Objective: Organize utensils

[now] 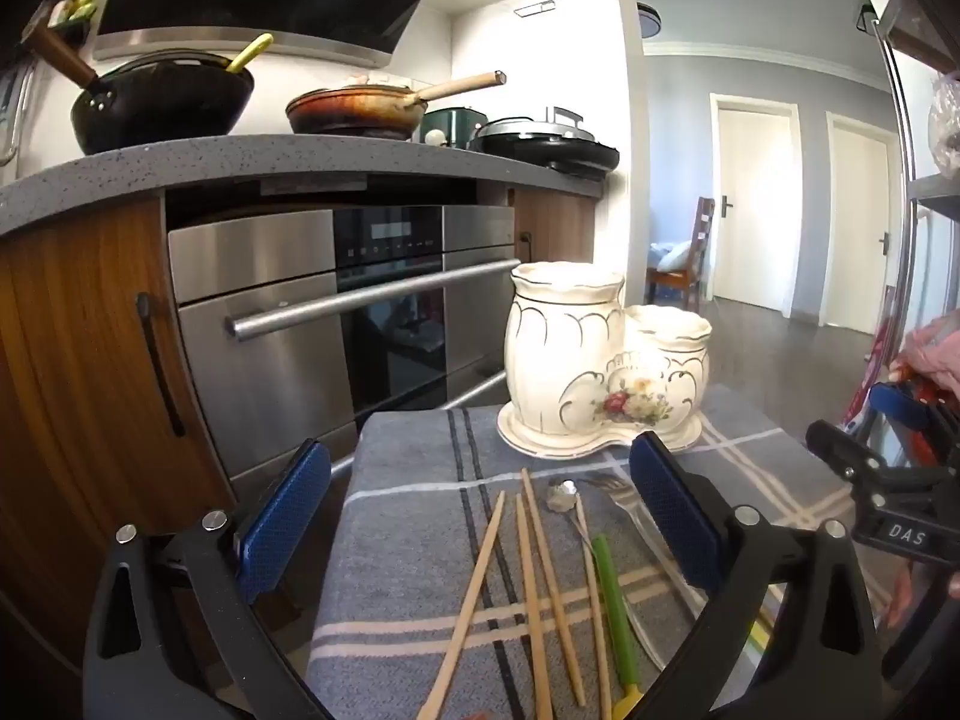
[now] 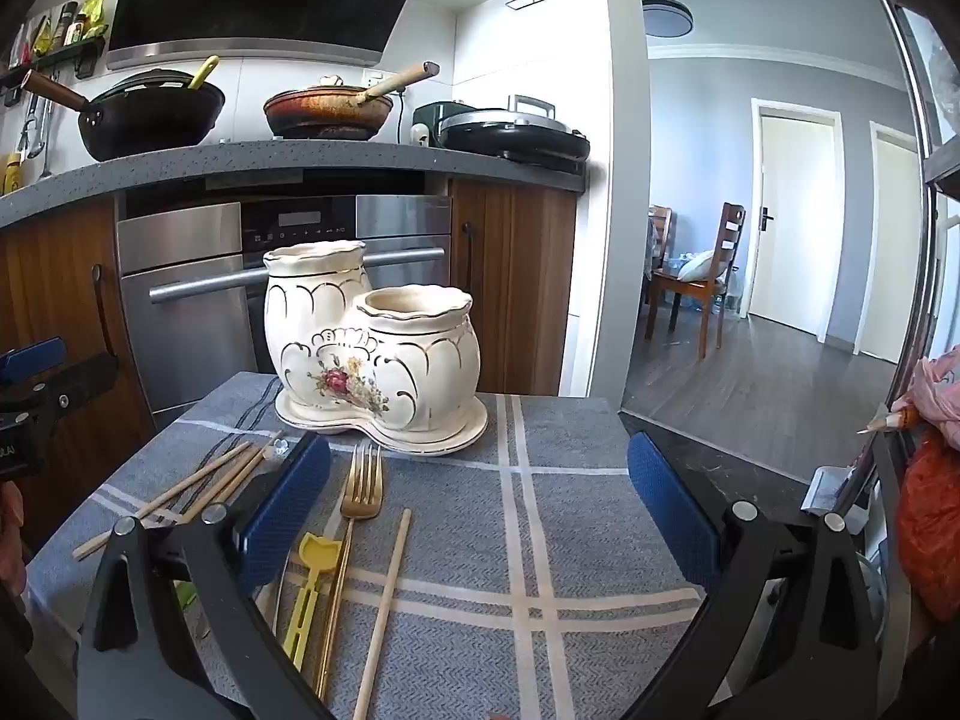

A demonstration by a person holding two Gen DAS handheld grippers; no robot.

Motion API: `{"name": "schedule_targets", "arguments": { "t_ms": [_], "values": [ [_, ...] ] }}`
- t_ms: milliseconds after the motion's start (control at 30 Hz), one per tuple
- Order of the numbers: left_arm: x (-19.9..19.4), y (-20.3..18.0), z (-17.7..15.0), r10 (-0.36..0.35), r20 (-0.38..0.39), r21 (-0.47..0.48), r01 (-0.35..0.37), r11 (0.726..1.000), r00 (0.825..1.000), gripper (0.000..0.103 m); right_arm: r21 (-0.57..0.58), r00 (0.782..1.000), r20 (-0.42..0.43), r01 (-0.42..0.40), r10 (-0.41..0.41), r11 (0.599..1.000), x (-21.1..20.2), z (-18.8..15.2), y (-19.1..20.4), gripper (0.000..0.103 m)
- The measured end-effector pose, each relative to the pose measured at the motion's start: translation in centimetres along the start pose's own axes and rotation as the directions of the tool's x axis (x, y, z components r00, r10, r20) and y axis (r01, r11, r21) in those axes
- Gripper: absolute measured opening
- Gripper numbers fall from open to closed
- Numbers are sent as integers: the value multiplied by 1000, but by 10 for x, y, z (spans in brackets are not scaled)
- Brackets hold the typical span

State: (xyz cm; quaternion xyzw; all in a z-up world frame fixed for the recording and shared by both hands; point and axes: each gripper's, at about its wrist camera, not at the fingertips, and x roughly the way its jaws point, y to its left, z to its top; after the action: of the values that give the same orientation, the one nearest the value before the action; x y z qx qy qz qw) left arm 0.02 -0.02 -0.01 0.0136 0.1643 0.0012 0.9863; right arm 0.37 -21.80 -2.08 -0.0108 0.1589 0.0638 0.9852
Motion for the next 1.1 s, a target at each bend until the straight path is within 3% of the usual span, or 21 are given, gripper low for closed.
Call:
{"name": "schedule_targets", "arguments": {
  "t_ms": [1100],
  "values": [
    [0, 7, -1, -3, -2, -28, 3, 1000, 1000, 99, -13, 1000, -26, -10, 10, 1000, 3, -3, 3, 98]
  ]
}}
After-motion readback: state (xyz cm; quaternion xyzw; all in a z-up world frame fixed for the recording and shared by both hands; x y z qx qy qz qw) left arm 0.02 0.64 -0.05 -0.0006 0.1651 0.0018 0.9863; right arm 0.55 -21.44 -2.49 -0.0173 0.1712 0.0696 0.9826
